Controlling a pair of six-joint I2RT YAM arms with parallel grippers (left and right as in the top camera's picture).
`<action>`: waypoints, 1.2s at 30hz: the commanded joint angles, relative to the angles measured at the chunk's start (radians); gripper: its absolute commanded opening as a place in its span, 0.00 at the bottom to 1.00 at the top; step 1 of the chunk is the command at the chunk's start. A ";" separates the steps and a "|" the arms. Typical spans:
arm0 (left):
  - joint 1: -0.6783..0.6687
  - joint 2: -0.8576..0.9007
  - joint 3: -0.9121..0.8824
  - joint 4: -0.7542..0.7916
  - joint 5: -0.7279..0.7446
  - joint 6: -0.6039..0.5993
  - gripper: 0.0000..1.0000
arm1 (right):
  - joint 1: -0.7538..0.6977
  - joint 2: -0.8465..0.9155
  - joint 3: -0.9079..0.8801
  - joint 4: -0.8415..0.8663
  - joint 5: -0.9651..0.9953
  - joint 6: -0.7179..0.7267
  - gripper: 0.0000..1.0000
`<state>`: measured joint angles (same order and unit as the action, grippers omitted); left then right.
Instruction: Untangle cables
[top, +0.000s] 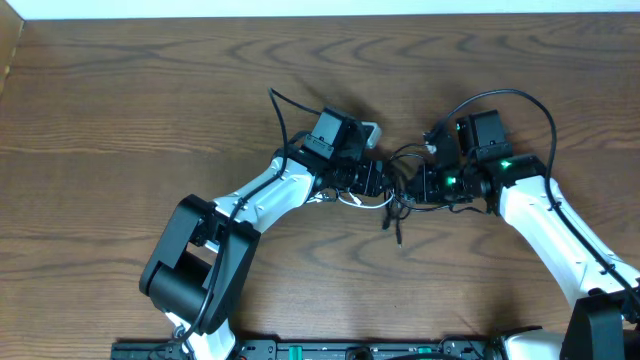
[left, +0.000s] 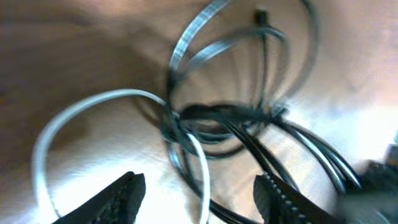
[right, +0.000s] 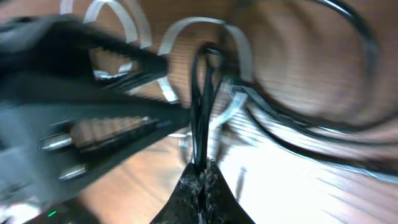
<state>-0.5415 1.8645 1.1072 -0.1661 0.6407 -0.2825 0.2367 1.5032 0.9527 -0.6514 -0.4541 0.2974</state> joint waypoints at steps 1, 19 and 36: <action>-0.003 0.004 0.004 -0.008 0.160 0.016 0.57 | 0.000 -0.020 0.001 -0.033 0.204 0.047 0.01; -0.071 0.005 0.004 -0.007 0.125 0.016 0.58 | 0.001 -0.020 0.001 -0.037 0.103 0.047 0.01; -0.145 0.032 0.003 0.048 0.009 0.016 0.58 | 0.000 -0.020 0.001 -0.032 0.055 0.047 0.01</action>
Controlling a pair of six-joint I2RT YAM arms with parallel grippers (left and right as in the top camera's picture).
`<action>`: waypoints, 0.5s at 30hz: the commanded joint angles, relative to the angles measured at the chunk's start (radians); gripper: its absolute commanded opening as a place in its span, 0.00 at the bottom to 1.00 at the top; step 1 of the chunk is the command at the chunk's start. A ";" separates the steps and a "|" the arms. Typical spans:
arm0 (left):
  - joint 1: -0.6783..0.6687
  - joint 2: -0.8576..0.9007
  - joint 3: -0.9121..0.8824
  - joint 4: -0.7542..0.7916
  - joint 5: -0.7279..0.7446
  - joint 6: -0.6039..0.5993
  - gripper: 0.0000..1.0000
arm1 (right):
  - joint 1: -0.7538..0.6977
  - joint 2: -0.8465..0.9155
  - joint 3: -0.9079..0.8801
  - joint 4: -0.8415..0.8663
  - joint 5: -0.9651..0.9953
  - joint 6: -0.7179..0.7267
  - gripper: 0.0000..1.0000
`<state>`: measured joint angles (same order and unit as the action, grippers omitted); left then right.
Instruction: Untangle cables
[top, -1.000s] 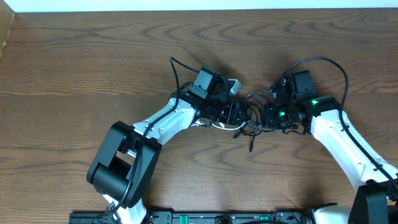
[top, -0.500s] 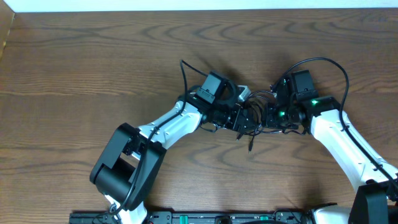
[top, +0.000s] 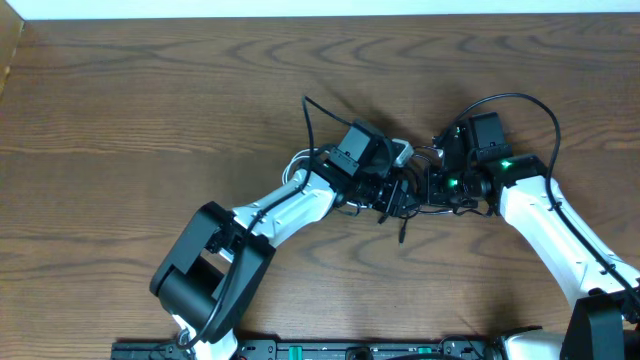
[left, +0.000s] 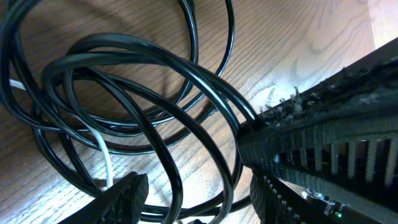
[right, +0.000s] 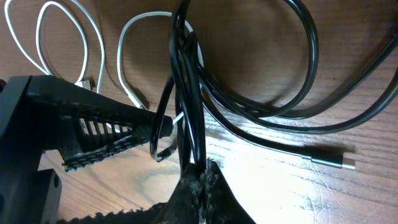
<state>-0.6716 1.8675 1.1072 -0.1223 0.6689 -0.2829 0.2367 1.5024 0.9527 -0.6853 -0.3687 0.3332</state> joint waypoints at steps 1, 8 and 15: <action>-0.018 0.034 0.003 0.004 -0.019 0.016 0.56 | 0.000 -0.019 0.001 0.001 -0.031 0.011 0.01; -0.010 0.037 0.003 -0.003 -0.028 0.017 0.08 | 0.000 -0.019 0.001 0.001 -0.026 0.011 0.01; 0.119 -0.008 0.003 -0.200 -0.031 0.049 0.07 | -0.008 -0.019 0.001 -0.068 0.322 0.082 0.01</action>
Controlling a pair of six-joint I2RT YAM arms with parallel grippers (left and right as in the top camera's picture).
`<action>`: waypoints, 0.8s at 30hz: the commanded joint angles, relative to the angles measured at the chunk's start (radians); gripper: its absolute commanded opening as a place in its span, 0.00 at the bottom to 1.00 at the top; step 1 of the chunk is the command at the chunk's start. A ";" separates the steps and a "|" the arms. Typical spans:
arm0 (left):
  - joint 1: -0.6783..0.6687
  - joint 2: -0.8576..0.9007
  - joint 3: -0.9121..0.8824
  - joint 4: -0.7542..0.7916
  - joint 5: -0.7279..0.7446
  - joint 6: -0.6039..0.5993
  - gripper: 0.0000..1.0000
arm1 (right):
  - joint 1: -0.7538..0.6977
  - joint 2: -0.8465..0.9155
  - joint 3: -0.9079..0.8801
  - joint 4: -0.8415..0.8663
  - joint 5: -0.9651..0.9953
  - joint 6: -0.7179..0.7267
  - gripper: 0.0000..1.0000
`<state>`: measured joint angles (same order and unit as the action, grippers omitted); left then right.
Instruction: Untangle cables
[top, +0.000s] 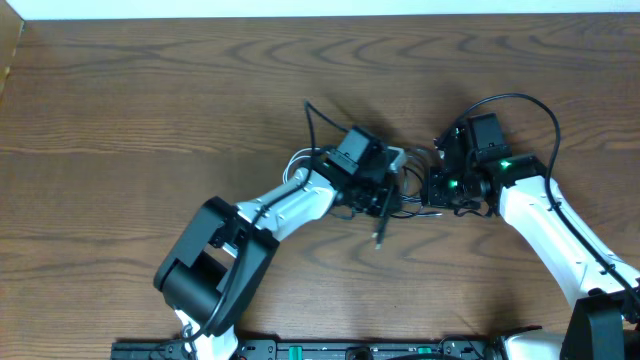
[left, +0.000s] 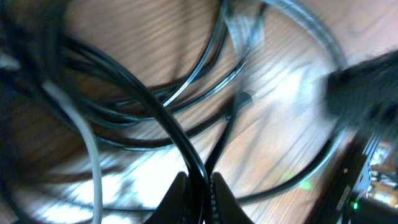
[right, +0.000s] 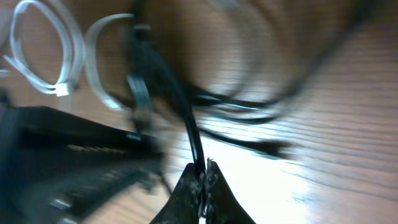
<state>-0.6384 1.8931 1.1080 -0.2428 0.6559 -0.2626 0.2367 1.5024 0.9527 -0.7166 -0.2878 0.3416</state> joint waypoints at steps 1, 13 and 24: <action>0.110 -0.049 0.002 -0.111 -0.017 0.040 0.07 | -0.013 -0.019 0.001 -0.050 0.292 0.094 0.01; 0.272 -0.372 0.002 -0.241 0.261 0.181 0.07 | -0.035 -0.019 0.001 0.120 -0.026 -0.058 0.34; 0.215 -0.478 0.002 -0.258 0.283 0.180 0.07 | 0.016 -0.019 0.001 0.304 -0.277 -0.138 0.50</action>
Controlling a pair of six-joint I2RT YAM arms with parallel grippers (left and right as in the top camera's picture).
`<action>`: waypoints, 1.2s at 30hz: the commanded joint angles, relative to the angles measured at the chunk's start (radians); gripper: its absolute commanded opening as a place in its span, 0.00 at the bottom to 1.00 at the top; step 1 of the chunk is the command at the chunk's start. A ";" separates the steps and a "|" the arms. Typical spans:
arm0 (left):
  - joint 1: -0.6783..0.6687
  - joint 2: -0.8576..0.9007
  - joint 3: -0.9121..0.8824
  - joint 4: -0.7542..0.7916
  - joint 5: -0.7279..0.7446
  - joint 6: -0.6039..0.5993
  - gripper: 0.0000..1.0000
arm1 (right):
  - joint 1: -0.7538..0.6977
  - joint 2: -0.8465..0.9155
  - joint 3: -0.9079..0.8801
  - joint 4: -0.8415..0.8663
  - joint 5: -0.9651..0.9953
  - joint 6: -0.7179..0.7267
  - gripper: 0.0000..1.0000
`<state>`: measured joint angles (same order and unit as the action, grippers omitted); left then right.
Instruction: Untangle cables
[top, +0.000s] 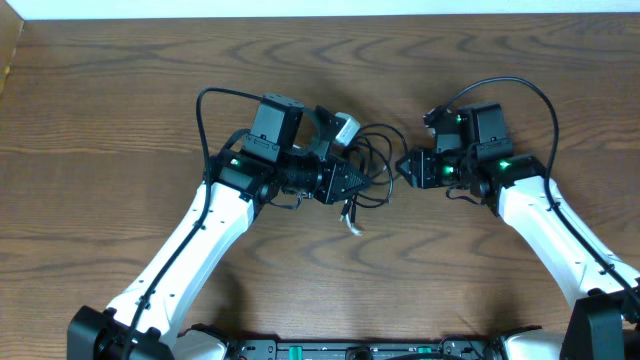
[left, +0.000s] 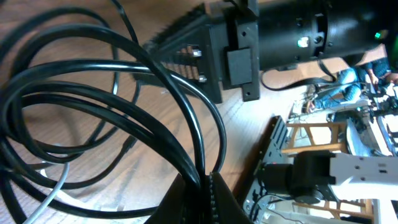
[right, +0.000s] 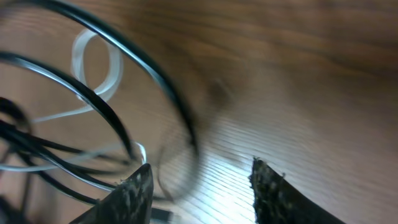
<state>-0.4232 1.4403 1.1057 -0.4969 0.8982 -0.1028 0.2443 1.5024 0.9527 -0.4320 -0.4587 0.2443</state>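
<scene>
A tangle of black cable loops over the middle of the wooden table, and a white cable end trails below it. My left gripper is shut on strands of the black cable, which rise from between its jaws. A pale cable lies under those loops. Just right of the tangle my right gripper is open and holds nothing. Its wrist view is blurred, with the gripper over bare wood, black loops and a white loop to its left.
The wooden table stretches wide to the left and far side. A black rail runs along the near edge. Each arm's own black lead arches over its wrist, the right one and the left one.
My right gripper has opened and let go of the black cable. My left gripper, still shut on the cable, now sits further left with the loops spread between the two grippers.
At first my right gripper was shut on black strands while my left hung open over the tangle. My left was then open beside the black loops, then shut on them. Now only my left holds the cable, and the right is open beside it.
</scene>
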 joint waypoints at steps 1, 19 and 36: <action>0.000 -0.026 0.005 -0.004 0.040 0.020 0.07 | 0.010 -0.019 0.001 0.033 -0.119 -0.040 0.51; 0.000 -0.027 0.005 -0.019 0.141 0.016 0.07 | 0.071 0.052 0.001 0.160 0.130 -0.040 0.53; 0.011 -0.026 0.005 -0.280 -0.607 0.013 0.07 | 0.043 0.061 0.001 -0.148 0.842 0.219 0.01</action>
<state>-0.4229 1.4342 1.1057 -0.7517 0.5339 -0.0998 0.3031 1.5562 0.9527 -0.5507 0.1749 0.3634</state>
